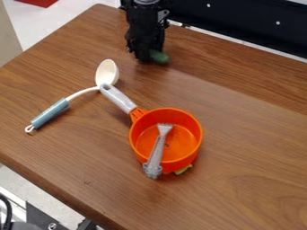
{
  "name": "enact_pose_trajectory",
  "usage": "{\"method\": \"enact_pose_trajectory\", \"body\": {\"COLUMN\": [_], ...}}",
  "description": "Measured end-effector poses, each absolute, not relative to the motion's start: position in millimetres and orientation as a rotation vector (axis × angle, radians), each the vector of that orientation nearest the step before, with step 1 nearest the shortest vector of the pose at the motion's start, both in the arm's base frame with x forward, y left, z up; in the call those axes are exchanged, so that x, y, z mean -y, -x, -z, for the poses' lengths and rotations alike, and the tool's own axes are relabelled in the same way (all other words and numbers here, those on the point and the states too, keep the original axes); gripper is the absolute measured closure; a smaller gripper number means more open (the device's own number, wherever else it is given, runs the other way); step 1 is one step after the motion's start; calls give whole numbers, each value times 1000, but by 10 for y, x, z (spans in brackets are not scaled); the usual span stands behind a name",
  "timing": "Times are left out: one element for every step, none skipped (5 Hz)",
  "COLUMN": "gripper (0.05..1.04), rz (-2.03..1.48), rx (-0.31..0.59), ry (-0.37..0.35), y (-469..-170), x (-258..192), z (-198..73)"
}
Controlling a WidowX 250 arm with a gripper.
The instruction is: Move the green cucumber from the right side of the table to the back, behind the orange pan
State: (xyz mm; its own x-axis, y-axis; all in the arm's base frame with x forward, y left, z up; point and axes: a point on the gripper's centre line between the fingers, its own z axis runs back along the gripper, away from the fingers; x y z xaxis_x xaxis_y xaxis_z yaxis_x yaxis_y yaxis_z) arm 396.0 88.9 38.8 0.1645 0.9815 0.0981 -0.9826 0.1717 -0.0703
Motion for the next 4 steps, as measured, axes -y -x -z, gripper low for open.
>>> {"method": "enact_pose_trajectory", "body": {"gripper": [154,83,84,84], "rz": [-1425,-1454,-1471,-1443], "rx": [109,112,118,180], "ry": [-13,-36,-55,25], "y": [-3931,-3918,-3843,-3778], "x": [-872,-867,-763,-517], "z": [-384,-389,-510,-805]}}
